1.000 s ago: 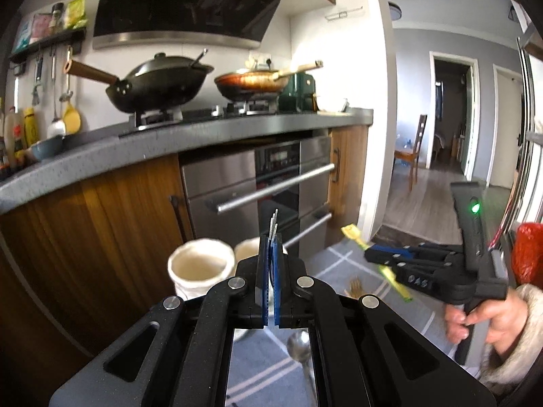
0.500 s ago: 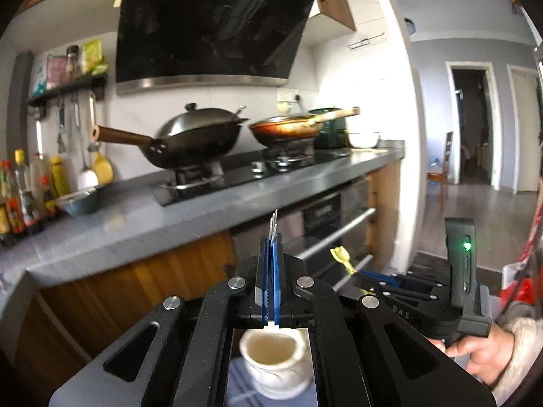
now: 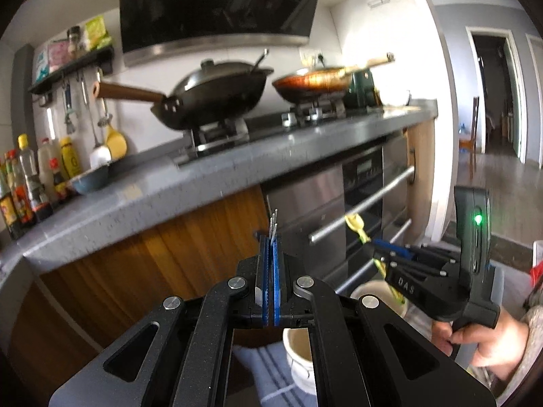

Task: Organize utensils
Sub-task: 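Lower the yellow utensil into the smaller pot while the left tool lowers the fork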

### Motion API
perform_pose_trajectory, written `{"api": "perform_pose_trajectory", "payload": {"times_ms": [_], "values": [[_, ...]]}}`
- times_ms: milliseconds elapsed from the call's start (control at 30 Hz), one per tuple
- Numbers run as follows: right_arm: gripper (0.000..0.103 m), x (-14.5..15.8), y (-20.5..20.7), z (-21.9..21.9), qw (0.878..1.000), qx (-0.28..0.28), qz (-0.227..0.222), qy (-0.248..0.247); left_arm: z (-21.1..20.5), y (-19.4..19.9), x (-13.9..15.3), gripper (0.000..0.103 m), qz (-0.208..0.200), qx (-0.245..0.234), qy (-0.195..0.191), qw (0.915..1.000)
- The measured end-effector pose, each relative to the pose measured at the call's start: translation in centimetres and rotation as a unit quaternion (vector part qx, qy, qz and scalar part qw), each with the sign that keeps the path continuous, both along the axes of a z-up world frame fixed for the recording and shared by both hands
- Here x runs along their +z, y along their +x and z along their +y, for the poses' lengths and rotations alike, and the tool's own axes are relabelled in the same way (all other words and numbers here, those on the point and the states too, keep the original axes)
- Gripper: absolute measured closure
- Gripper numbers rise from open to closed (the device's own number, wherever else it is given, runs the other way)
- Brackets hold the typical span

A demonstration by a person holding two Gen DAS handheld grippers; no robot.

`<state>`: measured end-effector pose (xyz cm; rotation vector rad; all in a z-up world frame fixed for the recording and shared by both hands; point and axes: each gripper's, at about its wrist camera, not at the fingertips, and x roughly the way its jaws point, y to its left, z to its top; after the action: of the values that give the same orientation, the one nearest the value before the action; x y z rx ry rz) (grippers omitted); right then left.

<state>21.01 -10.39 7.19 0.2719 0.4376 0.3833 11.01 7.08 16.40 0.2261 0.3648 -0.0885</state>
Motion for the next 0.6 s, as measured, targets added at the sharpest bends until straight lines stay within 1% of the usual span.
{"api": "perform_pose_trajectory", "payload": {"times_ms": [100,233,400,500,600], "values": [[0.093,-1.0,0.5,0.3,1.0,-0.005,0.002,-0.011,0.1,0.7,-1.2,0.1,0.015,0.001,-0.005,0.9999],[0.093,-1.9,0.3,0.7,1.0,-0.004,-0.008,-0.027,-0.3,0.7,-2.1,0.1,0.021,-0.004,0.0,0.9998],[0.093,-2.8,-0.9,1.2,0.998,0.011,-0.021,-0.062,-0.6,0.7,-3.0,0.1,0.03,-0.011,0.004,0.9995],[0.093,-3.2,-1.8,1.1,0.997,0.02,-0.019,-0.073,-0.5,0.8,-3.6,0.1,0.039,-0.014,0.004,0.9991],[0.093,-3.4,-2.6,0.5,0.997,0.029,-0.013,-0.073,-0.5,0.9,-4.2,0.1,0.049,-0.017,0.007,0.9986]]}}
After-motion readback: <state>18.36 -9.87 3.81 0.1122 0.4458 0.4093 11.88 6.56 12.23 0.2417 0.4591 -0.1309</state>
